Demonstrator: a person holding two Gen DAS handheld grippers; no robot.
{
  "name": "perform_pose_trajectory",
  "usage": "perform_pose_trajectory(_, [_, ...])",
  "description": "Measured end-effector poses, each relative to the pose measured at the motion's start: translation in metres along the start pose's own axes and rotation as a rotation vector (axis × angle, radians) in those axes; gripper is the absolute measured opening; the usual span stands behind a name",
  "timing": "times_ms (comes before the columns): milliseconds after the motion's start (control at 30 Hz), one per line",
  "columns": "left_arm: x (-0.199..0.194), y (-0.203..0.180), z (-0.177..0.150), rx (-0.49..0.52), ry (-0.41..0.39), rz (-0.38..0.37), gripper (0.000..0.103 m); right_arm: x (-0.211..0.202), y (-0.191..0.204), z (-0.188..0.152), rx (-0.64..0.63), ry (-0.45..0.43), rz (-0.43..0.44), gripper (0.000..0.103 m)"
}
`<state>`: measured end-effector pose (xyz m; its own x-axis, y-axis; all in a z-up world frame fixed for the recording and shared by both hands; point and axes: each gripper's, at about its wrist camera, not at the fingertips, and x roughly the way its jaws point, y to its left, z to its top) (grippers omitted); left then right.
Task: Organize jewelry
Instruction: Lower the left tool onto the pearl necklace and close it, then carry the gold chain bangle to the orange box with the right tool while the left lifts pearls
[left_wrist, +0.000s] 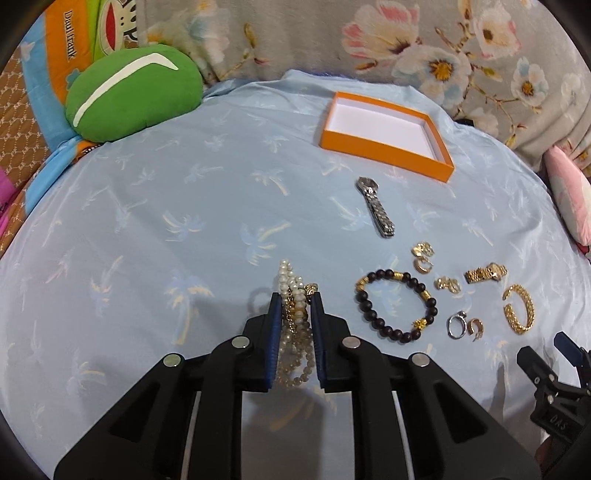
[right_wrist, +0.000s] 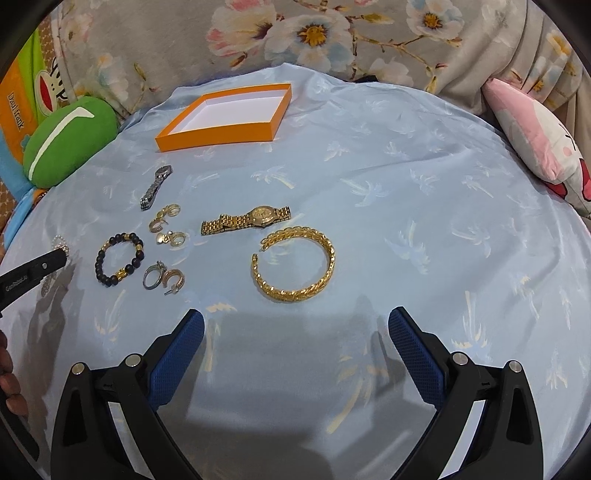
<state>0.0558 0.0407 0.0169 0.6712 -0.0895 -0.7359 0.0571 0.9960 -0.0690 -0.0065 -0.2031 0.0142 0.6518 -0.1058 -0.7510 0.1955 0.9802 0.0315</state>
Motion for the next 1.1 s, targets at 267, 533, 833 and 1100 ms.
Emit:
perform_pose_trajectory(267, [0.004, 0.001, 0.0, -0.004, 0.01, -0.002, 0.015, 0.024, -0.002, 0.023, -0.031, 0.022, 0.042, 0.088])
perform_pose_trajectory(533, [0.008, 0.0, 0.0, -0.009, 0.023, -0.011, 0.015, 0.033, 0.002, 0.023, -0.064, 0.034, 0.036, 0.055])
perform_pose_trajectory(833, [0.008, -0.008, 0.002, 0.003, 0.027, -0.034, 0.015, 0.03, -0.005, 0.024, -0.03, 0.022, 0.061, 0.055])
perform_pose_trajectory(1100, [0.009, -0.017, 0.036, 0.023, -0.015, -0.069, 0.015, 0.029, -0.002, 0.053, -0.04, -0.002, 0.088, 0.055])
